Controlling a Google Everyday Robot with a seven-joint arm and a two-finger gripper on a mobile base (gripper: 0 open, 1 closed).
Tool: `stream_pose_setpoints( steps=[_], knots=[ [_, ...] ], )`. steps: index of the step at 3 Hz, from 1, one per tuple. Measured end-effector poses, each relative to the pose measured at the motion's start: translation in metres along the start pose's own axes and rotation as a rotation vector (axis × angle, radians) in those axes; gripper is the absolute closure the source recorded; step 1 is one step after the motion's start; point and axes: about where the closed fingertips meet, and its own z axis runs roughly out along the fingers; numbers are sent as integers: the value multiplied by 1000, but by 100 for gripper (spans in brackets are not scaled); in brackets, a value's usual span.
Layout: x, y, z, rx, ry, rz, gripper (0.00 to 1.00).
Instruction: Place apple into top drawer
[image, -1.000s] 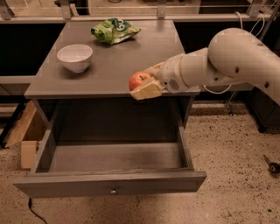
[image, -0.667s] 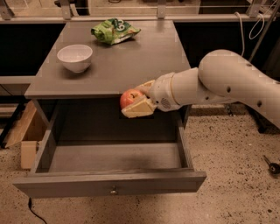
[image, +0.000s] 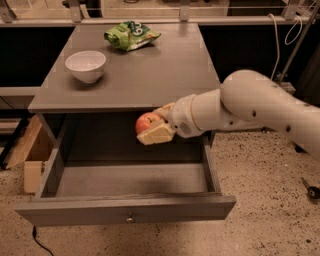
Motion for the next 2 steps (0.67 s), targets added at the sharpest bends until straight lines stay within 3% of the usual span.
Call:
stream_pose_setpoints(
  steps=[2],
  knots=[
    [87, 11, 51, 38, 40, 171, 100]
  ],
)
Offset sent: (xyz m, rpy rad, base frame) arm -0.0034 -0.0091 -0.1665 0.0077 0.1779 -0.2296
